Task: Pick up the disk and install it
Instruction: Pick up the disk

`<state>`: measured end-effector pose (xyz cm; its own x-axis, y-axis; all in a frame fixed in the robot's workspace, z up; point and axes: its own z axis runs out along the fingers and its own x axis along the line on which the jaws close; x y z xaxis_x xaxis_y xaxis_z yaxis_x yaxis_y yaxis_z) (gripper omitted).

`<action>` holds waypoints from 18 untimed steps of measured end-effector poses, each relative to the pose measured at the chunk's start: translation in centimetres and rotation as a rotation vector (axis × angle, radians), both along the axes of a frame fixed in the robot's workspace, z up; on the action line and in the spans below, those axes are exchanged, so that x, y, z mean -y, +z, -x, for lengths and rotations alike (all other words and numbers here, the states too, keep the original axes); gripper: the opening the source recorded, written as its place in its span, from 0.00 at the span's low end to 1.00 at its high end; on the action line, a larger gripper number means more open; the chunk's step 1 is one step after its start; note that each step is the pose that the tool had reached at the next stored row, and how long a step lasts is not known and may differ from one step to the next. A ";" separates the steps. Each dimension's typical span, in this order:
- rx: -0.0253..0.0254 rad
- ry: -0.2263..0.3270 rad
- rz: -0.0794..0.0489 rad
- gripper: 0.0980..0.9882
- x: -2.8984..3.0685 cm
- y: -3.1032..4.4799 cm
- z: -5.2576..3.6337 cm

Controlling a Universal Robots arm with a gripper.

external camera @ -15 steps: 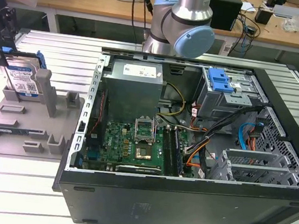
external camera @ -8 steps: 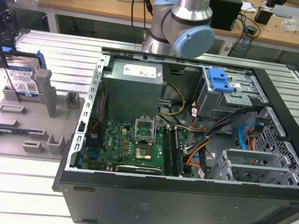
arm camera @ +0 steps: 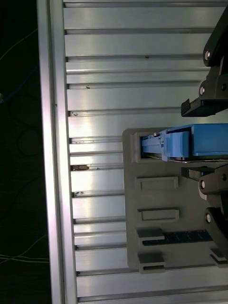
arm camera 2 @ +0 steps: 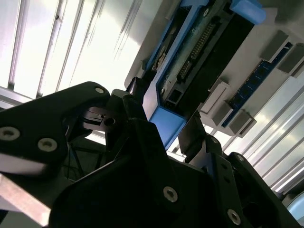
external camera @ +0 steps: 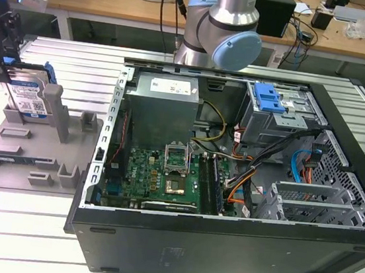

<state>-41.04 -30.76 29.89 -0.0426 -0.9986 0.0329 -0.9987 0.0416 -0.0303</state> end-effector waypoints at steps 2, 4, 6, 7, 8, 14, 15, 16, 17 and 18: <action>-0.0002 0.000 0.000 0.50 0.00 0.00 0.00; -0.0002 0.000 0.000 0.50 0.00 -0.02 0.00; 0.0000 0.000 0.000 0.50 0.01 -0.09 0.01; 0.0000 0.000 0.000 0.50 0.03 -0.14 0.01; -0.0001 0.000 0.000 0.50 0.03 -0.16 0.00; 0.0000 0.000 0.000 0.50 0.04 -0.25 0.04; 0.0000 0.000 0.000 0.50 0.03 -0.26 0.06; 0.0000 0.000 0.000 0.50 0.04 -0.27 0.07; -0.0001 0.000 0.000 0.48 0.04 -0.28 0.07; -0.0001 0.000 0.000 0.48 0.04 -0.28 0.08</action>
